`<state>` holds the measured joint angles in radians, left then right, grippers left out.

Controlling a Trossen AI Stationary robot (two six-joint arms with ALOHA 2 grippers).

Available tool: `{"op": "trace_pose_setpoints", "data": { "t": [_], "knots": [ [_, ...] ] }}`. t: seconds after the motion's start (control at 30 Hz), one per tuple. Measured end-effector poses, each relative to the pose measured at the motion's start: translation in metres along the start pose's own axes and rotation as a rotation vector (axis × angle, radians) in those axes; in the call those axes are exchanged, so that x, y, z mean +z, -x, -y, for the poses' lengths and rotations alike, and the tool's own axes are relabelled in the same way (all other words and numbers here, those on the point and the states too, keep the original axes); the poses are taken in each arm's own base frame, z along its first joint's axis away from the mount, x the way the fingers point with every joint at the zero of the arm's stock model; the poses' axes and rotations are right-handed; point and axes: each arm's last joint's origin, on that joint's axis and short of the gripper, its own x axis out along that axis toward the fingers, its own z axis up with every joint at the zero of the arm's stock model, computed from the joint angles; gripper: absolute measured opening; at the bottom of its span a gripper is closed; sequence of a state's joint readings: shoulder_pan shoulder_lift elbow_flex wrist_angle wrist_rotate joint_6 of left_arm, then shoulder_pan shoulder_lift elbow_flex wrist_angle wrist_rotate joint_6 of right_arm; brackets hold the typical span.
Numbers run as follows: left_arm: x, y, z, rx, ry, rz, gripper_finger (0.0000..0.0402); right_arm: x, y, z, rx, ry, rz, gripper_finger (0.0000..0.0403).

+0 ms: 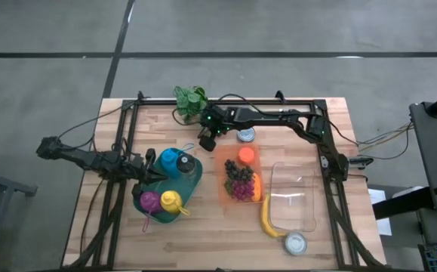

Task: Pick & Place Food Item
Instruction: Put the brown kiwi into the orange bin

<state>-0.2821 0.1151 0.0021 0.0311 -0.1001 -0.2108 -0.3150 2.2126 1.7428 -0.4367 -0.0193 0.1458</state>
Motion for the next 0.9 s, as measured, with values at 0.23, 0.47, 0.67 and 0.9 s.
{"op": "trace_pose_setpoints", "data": {
  "t": [0.23,0.47,0.67,0.9],
  "knots": [
    [0.0,0.0,0.0,0.0,0.0,0.0,0.0022,-0.007,-0.014,0.003,-0.007,-0.014,-0.031,0.035],
    [0.0,0.0,0.0,0.0,0.0,0.0,0.0022,-0.01,-0.016,0.002,0.018,0.017,-0.057,0.031],
    [0.0,0.0,0.0,0.0,0.0,0.0,0.0022,-0.014,-0.017,0.002,0.045,0.013,-0.09,0.0265],
    [0.0,0.0,0.0,0.0,0.0,0.0,0.0022,-0.014,-0.017,0.001,0.044,0.005,-0.087,0.0227]
  ]
}}
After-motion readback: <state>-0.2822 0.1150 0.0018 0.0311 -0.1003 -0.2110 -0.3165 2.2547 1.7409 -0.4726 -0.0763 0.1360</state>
